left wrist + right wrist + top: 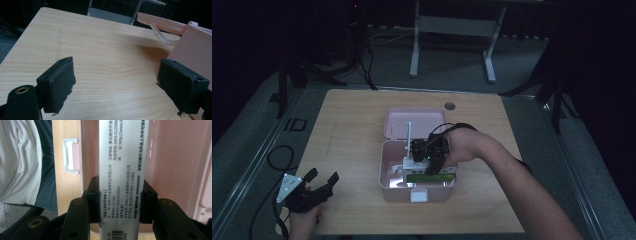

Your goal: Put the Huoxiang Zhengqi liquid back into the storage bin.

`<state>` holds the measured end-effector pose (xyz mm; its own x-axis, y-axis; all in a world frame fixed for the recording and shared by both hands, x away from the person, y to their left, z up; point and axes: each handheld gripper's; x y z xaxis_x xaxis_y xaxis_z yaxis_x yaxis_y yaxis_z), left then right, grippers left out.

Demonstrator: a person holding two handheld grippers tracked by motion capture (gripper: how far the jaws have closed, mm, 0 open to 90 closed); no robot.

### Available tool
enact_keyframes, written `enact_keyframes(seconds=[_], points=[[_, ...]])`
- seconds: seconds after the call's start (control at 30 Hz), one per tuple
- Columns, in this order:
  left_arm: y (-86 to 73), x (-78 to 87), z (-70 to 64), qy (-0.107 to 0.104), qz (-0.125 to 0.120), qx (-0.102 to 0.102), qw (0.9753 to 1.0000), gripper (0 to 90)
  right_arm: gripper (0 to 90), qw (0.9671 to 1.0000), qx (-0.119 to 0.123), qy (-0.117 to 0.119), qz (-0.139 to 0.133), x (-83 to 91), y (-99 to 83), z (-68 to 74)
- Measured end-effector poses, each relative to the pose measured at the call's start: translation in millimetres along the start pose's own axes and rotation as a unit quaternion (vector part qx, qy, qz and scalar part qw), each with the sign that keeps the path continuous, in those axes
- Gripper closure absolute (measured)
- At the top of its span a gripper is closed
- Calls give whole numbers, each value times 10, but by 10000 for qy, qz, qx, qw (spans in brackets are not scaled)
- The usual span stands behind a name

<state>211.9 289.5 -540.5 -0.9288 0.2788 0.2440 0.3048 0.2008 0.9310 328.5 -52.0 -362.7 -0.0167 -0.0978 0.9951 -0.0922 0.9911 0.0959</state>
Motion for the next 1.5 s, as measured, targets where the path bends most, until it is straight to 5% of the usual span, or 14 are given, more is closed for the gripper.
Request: enact_keyframes(seconds=[1.13, 1.5], points=[[-4, -7, 4, -46, 16, -12, 10000, 150, 618, 9998, 5, 203, 42, -579, -67, -70], [-8, -17, -3, -72, 39, 0, 10000, 150, 617, 9999, 58, 103, 121, -698, -95, -41]])
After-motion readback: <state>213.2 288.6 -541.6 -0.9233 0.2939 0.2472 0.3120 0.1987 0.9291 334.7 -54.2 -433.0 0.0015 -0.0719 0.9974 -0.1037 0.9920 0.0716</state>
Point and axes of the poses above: each handheld gripper's, and its own axes: x roughly backward along the jaws, y roughly out of its top, z roughly to its left, and after that the axes turned 3 degrees about -z, right-handed
